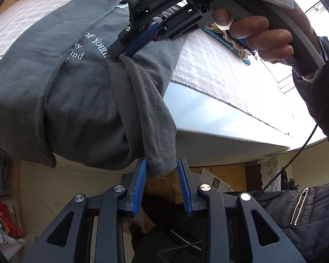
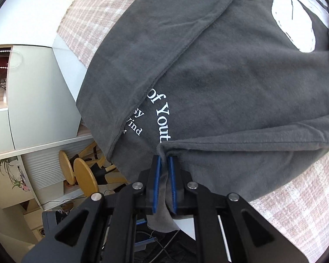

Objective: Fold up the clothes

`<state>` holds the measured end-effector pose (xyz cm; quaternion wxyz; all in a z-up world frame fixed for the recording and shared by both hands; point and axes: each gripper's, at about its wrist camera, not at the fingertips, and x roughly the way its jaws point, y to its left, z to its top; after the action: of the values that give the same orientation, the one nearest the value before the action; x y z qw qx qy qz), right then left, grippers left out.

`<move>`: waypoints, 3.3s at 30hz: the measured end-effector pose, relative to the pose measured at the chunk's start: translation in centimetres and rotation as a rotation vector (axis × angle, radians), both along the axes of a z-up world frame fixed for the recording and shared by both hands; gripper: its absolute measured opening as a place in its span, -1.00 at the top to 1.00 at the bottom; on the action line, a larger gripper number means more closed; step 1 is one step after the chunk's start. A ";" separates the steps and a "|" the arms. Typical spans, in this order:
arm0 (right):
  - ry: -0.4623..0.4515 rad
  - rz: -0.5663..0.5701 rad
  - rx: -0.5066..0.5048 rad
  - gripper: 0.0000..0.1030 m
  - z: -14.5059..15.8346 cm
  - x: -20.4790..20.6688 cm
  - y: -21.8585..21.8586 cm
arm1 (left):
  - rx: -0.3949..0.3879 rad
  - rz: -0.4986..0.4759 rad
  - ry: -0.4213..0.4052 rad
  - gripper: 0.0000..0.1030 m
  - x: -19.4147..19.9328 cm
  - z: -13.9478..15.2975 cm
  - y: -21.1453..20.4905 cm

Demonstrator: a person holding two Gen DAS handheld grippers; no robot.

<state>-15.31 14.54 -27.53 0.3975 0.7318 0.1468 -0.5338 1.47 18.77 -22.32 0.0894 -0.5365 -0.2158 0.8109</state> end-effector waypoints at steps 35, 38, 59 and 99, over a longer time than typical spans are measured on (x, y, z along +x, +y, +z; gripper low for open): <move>0.151 -0.514 -0.111 0.22 7.1 -14.6 20.7 | 0.067 -0.108 0.042 0.90 3.6 8.8 -5.4; 0.221 -0.519 -0.041 0.22 7.4 -20.2 21.0 | 0.054 -0.092 0.017 0.90 3.2 8.7 -5.4; 0.107 -0.546 -0.182 0.89 2.1 -28.5 20.7 | 0.081 -0.023 -0.078 0.89 2.4 8.4 -4.0; 0.274 -0.190 0.127 0.82 1.8 -30.0 -3.5 | 0.113 0.215 -0.183 0.87 4.1 -5.9 -13.0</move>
<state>-45.32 11.02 -25.75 0.2744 0.6866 0.1632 -0.6532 5.61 5.72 -28.21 0.0122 -0.5762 -0.3245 0.7500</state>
